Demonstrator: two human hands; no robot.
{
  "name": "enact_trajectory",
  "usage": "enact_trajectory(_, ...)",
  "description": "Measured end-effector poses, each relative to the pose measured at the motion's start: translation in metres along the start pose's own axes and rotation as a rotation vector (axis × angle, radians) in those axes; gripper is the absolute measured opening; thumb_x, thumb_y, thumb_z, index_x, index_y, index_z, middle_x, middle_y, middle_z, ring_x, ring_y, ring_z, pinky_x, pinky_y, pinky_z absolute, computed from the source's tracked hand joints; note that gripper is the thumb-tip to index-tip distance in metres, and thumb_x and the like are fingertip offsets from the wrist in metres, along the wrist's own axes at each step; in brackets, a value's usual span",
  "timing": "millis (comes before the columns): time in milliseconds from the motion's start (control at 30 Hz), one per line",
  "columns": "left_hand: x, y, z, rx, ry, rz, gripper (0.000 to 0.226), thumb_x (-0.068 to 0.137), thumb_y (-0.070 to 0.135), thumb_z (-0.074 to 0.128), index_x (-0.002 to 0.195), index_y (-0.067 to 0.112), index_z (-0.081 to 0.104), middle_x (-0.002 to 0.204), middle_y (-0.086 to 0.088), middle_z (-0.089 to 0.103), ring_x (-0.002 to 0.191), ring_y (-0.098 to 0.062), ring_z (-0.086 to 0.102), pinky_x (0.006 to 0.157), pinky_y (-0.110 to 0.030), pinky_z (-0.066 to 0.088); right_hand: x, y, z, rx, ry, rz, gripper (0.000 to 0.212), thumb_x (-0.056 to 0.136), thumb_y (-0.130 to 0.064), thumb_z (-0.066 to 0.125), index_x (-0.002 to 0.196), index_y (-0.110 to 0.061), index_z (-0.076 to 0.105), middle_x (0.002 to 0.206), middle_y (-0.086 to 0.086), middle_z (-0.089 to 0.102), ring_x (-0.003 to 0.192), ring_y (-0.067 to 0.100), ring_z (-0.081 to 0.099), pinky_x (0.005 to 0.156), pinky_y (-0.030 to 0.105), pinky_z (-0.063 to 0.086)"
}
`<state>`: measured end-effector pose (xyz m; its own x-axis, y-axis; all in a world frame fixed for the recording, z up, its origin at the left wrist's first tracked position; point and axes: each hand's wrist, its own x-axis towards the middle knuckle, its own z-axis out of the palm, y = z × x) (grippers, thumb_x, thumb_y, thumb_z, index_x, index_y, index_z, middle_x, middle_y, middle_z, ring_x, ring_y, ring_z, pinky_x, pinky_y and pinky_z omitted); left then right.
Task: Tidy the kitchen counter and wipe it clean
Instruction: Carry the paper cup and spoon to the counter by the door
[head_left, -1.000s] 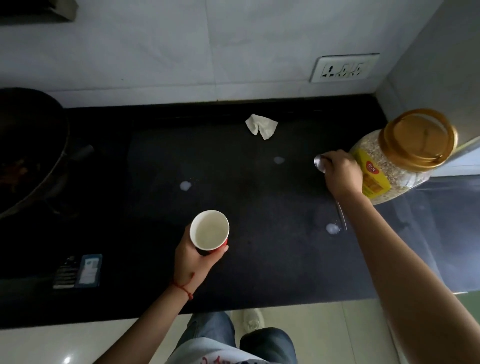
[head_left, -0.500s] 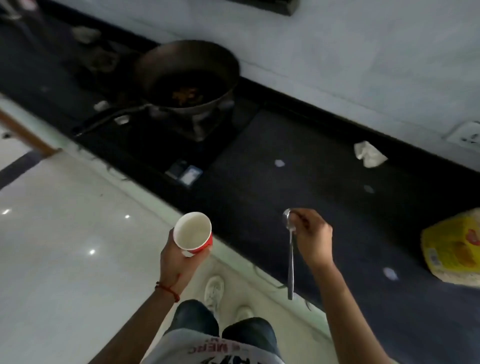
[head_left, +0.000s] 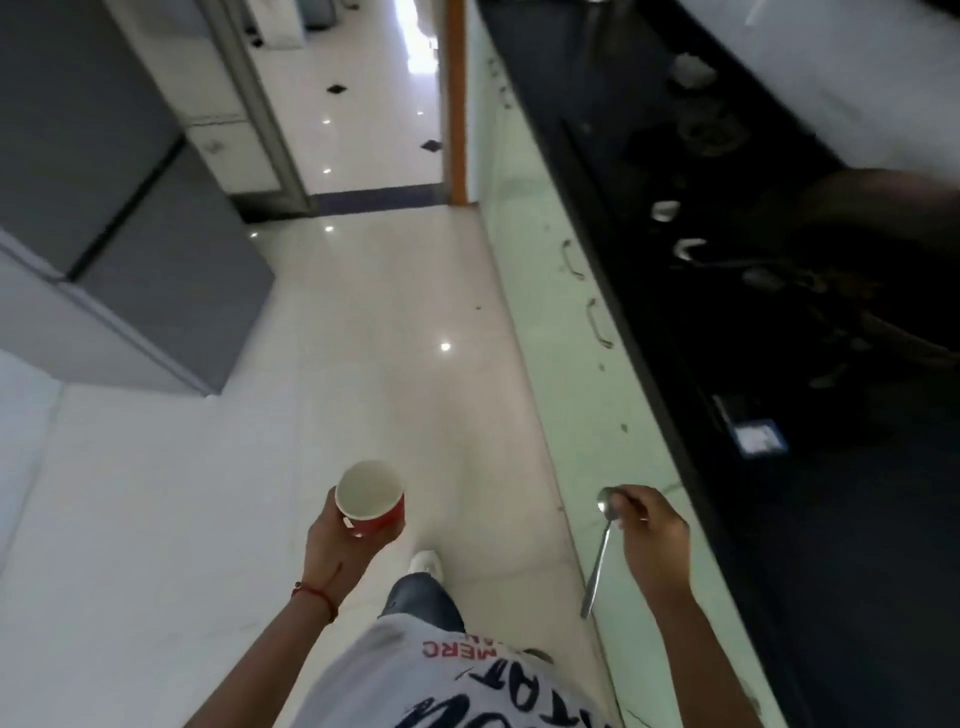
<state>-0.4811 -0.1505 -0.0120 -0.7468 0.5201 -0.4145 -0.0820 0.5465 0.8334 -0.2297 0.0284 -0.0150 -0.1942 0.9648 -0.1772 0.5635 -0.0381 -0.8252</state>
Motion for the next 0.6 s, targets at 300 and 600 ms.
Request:
enact_trajectory(300, 0.098, -0.013, -0.094, -0.064, 0.137, -0.125, 0.059, 0.057, 0.026, 0.081, 0.104, 0.024, 0.047, 0.095, 0.003, 0.059, 0.095, -0.023, 0.056, 0.077, -0.028, 0.042, 0.082, -0.062, 0.124, -0.103, -0.122, -0.072, 0.013, 0.087, -0.005, 0.057, 0.095, -0.005, 0.067, 0.094, 0.011, 0.069, 0.088, 0.024, 0.064, 0.071, 0.002, 0.043)
enact_trajectory(600, 0.234, 0.048, -0.106, -0.104, 0.098, -0.051, 0.07, 0.06, 0.022, 0.082, 0.12, 0.017, 0.047, 0.105, 0.002, 0.056, 0.098, -0.017, 0.051, 0.068, -0.013, 0.039, 0.159, -0.106, 0.185, -0.151, -0.083, -0.033, 0.013, 0.086, -0.003, 0.058, 0.094, -0.002, 0.067, 0.093, 0.012, 0.068, 0.084, 0.023, 0.061, 0.068, -0.003, 0.04)
